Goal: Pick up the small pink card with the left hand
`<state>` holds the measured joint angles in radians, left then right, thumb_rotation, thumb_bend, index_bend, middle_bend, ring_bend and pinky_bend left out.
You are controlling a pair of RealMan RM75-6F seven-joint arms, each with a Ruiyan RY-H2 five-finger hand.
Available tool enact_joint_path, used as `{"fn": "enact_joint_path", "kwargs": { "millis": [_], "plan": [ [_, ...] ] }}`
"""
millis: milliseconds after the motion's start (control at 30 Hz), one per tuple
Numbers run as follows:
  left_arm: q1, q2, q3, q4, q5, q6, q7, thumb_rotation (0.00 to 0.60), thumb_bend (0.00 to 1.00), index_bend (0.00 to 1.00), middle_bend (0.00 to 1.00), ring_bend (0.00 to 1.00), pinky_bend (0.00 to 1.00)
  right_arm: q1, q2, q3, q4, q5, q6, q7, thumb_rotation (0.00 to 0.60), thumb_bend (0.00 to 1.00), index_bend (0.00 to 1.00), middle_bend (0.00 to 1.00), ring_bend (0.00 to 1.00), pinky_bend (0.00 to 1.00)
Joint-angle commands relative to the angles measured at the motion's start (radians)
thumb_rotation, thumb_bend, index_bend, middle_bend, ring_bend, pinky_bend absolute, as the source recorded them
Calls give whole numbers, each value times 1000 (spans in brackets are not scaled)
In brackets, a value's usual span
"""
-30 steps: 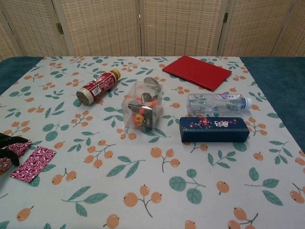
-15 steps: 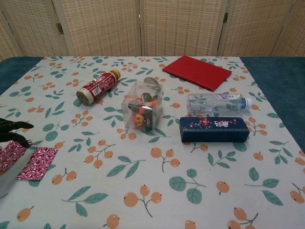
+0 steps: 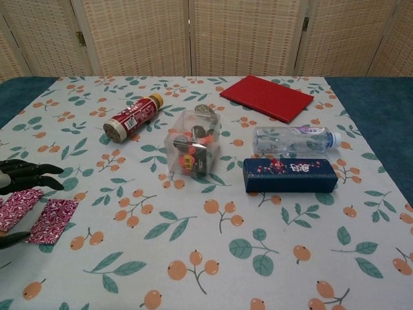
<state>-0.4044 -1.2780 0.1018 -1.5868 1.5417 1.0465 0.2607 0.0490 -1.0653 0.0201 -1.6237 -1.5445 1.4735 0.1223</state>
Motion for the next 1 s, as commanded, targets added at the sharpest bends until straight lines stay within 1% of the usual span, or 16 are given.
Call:
{"fn": "enact_joint_path", "kwargs": {
  "millis": [33,167,233,433,667,733,1000],
  "plan": [
    [-18,-26,-20,-20,-51,-41,57,264,357,138,0,0,0,0,-1,0,5,2,-1,6,600,270,149,45,29,0],
    [-29,-47,-39,-33,-131,-75,150,274,357,130,0,0,0,-3,-2,0,15,5,0,17,600,270,149,45,29,0],
    [-30,-55,-43,-34,-155,-78,186,291,357,123,0,0,0,-3,-1,1,17,6,1,20,600,270,149,45,28,0],
    [-26,-88,-51,-30,-222,-62,280,307,357,101,0,0,0,-4,-1,1,23,7,0,26,600,270,149,45,30,0],
    [-33,-100,-52,-22,-281,-69,328,356,357,92,0,0,0,1,-4,2,26,10,-9,28,600,270,149,45,29,0],
    [-34,-96,-49,-24,-292,-70,336,362,357,91,0,0,0,2,-5,3,27,11,-12,29,600,270,149,45,29,0],
    [-31,-93,-42,-16,-316,-63,333,400,357,90,0,0,0,7,-8,5,31,15,-20,30,600,270,149,45,28,0]
  ]
}}
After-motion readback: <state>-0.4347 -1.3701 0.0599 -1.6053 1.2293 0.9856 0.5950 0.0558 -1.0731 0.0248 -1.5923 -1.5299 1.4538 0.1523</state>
